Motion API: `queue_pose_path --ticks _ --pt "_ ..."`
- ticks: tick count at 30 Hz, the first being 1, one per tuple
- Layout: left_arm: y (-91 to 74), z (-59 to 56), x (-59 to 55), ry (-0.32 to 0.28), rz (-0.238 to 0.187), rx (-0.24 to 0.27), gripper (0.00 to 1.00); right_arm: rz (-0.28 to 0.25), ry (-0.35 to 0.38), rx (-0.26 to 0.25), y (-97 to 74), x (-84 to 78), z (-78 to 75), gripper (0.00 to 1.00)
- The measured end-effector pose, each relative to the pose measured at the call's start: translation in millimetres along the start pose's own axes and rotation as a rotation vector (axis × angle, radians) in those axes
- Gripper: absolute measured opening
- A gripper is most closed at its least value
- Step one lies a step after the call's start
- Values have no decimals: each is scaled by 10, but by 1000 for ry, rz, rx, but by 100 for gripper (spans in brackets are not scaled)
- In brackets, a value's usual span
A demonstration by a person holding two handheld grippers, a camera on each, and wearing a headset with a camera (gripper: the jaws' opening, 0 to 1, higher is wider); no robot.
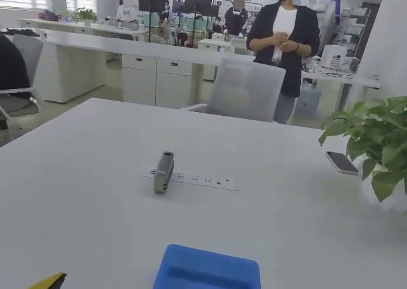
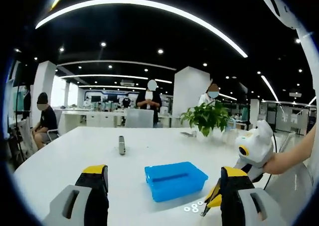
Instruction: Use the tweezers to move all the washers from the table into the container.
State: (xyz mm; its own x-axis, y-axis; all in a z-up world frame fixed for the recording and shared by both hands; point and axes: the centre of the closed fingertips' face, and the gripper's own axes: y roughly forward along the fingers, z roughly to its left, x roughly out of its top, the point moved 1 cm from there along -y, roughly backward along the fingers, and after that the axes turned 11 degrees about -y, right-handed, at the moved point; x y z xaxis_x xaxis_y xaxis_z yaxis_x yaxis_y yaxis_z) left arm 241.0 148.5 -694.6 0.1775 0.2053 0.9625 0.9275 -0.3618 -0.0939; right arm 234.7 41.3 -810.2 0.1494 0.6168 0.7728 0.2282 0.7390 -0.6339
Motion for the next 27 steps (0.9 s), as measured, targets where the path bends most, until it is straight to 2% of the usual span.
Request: queue_pose_path --ticks 11,16,17,19,27 --pt "-17 11 7 12 -14 -1 94 0 -19 -7 16 13 9 3" --pt "-22 27 4 8 -12 6 93 0 -18 -32 -2 4 -19 3" --pt "-24 28 5 8 -11 7 93 -6 -30 -50 -25 21 -35 3" --pt "-26 27 7 5 -11 7 93 -35 -24 -57 -78 96 -51 3" --pt "-35 21 33 11 -10 18 91 -85 12 -90 -274 322 -187 3"
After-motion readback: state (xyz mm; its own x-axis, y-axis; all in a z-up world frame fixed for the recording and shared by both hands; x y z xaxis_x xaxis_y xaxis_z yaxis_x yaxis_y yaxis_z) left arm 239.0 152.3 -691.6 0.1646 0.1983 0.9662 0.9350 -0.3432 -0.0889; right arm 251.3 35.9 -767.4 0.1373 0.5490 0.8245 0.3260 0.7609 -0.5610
